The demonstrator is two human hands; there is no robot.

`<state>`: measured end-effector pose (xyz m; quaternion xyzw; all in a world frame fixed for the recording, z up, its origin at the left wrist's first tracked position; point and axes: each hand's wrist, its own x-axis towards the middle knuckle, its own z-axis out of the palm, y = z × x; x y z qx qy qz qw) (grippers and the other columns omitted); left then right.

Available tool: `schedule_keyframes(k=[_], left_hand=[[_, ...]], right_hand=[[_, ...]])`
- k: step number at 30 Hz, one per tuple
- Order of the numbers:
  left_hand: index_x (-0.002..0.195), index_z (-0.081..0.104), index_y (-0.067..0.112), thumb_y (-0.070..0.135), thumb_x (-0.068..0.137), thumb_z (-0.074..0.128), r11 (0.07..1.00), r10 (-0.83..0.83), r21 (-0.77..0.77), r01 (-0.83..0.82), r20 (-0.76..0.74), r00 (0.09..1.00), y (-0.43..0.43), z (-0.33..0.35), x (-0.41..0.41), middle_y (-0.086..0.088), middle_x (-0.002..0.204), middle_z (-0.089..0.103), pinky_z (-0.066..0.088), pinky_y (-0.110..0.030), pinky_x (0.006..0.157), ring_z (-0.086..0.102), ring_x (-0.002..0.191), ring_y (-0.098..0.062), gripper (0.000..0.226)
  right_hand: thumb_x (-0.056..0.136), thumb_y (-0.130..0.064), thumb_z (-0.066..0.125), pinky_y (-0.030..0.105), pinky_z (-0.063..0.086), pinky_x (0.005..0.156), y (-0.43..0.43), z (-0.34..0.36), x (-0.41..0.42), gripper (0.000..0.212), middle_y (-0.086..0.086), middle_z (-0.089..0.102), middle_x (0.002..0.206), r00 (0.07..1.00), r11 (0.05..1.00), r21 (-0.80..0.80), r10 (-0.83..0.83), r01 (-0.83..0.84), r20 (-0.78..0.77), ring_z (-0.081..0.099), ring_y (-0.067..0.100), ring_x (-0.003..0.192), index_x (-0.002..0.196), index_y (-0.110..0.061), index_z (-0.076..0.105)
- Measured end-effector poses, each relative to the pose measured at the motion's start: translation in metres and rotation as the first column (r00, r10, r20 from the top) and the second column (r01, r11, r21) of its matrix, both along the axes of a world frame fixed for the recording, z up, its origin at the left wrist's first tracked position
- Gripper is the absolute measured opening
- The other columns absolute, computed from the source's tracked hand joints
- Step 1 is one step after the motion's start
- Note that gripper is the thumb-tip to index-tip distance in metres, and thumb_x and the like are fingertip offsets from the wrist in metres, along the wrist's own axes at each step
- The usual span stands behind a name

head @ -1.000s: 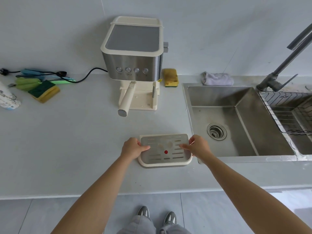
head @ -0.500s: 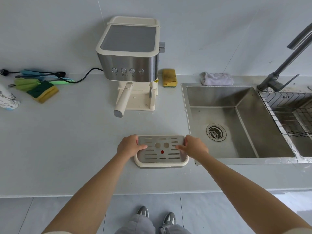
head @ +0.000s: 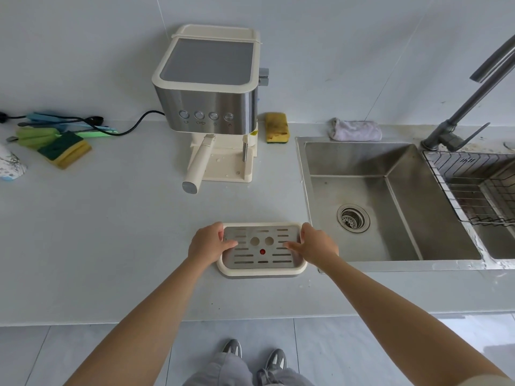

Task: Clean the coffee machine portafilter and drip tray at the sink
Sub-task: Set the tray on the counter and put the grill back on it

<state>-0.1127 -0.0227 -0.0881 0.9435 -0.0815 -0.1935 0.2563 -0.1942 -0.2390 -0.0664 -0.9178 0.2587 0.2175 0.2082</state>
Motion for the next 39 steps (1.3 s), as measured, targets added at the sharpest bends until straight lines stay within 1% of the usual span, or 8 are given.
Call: schedule_keyframes(k=[5, 8, 12, 16, 20, 24, 32, 39], left_hand=[[0.072, 0.044, 0.017, 0.035, 0.080, 0.067, 0.995, 0.011, -0.104, -0.004, 0.065, 0.998, 0.010, -0.004, -0.010, -0.001, 0.078, 0.053, 0.034, -0.022, 0.057, 0.050, 0.076, -0.018, 0.030], [0.102, 0.052, 0.013, 0.034, 0.075, 0.073, 0.984, 0.029, -0.175, -0.025, 0.018, 0.999, 0.018, -0.011, -0.021, -0.005, 0.110, 0.057, 0.043, -0.029, 0.080, 0.052, 0.105, -0.021, 0.041], [0.137, 0.036, 0.017, 0.036, 0.067, 0.079, 0.982, -0.019, -0.190, 0.014, -0.028, 0.999, 0.023, -0.012, -0.036, -0.003, 0.135, 0.047, 0.039, -0.037, 0.103, 0.039, 0.128, -0.022, 0.084], [0.145, 0.023, 0.025, 0.043, 0.063, 0.080, 0.982, -0.157, -0.118, 0.149, -0.061, 0.986, 0.023, -0.015, -0.045, -0.003, 0.140, 0.038, 0.032, -0.035, 0.109, 0.029, 0.134, -0.022, 0.101], [0.148, 0.010, 0.031, 0.043, 0.064, 0.080, 0.981, -0.191, -0.050, 0.186, -0.109, 0.976, 0.018, -0.016, -0.050, -0.005, 0.155, 0.016, 0.020, -0.041, 0.116, 0.001, 0.145, -0.022, 0.110], [0.148, 0.008, 0.030, 0.032, 0.069, 0.079, 0.987, -0.159, -0.043, 0.156, -0.080, 0.984, 0.015, -0.011, -0.052, -0.003, 0.157, 0.011, 0.019, -0.039, 0.114, -0.004, 0.146, -0.019, 0.106], [0.146, 0.021, 0.027, 0.022, 0.065, 0.082, 0.989, -0.073, -0.134, 0.064, -0.070, 0.995, 0.014, -0.007, -0.059, -0.004, 0.149, 0.030, 0.031, -0.039, 0.111, 0.023, 0.140, -0.022, 0.101], [0.144, 0.029, 0.023, 0.009, 0.063, 0.082, 0.964, 0.009, -0.264, -0.013, -0.019, 1.000, 0.026, 0.014, -0.049, 0.019, 0.138, 0.031, 0.034, -0.012, 0.096, 0.042, 0.123, -0.004, 0.098]], right_hand=[[0.084, -0.053, 0.054, 0.036, 0.048, 0.074, -0.003, 0.000, -0.011, 0.055, 0.006, 0.054, 0.115, 0.998, 0.999, 0.033, -0.018, 0.016, 0.062, 0.057, 0.026, 0.097, 0.119, -0.015, 0.036], [0.083, -0.047, 0.059, 0.038, 0.043, 0.092, -0.004, -0.002, -0.021, 0.069, 0.007, 0.042, 0.133, 0.991, 0.991, 0.110, 0.063, -0.076, 0.120, 0.044, 0.025, 0.119, 0.136, -0.018, 0.026], [0.079, -0.045, 0.065, 0.041, 0.034, 0.103, -0.001, -0.006, -0.033, 0.092, 0.007, 0.033, 0.140, 0.967, 0.960, 0.154, 0.214, -0.235, 0.137, 0.030, 0.025, 0.130, 0.146, -0.025, 0.005], [0.079, -0.050, 0.062, 0.047, 0.025, 0.110, -0.001, -0.013, -0.037, 0.098, 0.009, 0.014, 0.151, 0.953, 0.946, 0.125, 0.292, -0.300, 0.080, 0.010, 0.029, 0.141, 0.146, -0.032, -0.009], [0.078, -0.052, 0.062, 0.045, 0.015, 0.114, -0.003, -0.018, -0.037, 0.102, 0.005, 0.008, 0.155, 0.939, 0.934, 0.112, 0.330, -0.340, 0.100, 0.002, 0.026, 0.143, 0.146, -0.028, -0.011], [0.077, -0.049, 0.065, 0.044, 0.017, 0.115, -0.005, -0.022, -0.037, 0.104, 0.002, 0.008, 0.155, 0.930, 0.927, 0.102, 0.348, -0.360, 0.119, 0.004, 0.024, 0.143, 0.146, -0.027, -0.009], [0.076, -0.049, 0.066, 0.042, 0.021, 0.114, -0.008, -0.019, -0.035, 0.101, 0.000, 0.013, 0.154, 0.933, 0.926, 0.147, 0.328, -0.349, 0.149, 0.007, 0.021, 0.143, 0.147, -0.028, -0.002], [0.074, -0.042, 0.071, 0.039, 0.031, 0.111, -0.002, -0.001, -0.014, 0.098, -0.005, 0.025, 0.146, 0.902, 0.900, 0.200, 0.325, -0.388, 0.285, 0.023, 0.016, 0.136, 0.147, -0.028, 0.007]])
